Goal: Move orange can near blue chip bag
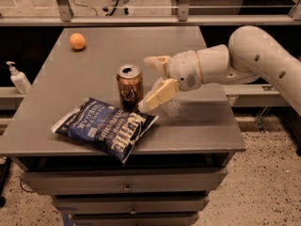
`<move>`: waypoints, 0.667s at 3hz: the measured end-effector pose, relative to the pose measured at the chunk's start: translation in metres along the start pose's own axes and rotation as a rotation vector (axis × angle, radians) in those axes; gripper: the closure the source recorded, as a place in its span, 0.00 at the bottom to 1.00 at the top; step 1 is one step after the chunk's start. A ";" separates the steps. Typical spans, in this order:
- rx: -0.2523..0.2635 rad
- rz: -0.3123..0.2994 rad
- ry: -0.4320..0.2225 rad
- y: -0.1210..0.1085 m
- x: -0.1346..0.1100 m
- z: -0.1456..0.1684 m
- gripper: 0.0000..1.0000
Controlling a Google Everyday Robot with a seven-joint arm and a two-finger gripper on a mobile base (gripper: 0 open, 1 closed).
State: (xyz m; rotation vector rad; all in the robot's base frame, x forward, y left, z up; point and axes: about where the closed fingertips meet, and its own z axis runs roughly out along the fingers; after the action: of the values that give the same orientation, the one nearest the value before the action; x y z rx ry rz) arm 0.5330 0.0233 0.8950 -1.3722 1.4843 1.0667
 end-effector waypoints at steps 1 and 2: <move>0.038 -0.062 0.021 -0.007 -0.017 -0.039 0.00; 0.187 -0.178 0.050 -0.025 -0.062 -0.119 0.00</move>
Offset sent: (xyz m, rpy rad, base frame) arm 0.0481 -0.1861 0.1834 -0.1164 -0.4201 -0.2740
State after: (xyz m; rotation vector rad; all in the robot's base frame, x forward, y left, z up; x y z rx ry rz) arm 0.5585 -0.0736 0.9877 -1.3772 1.4289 0.7676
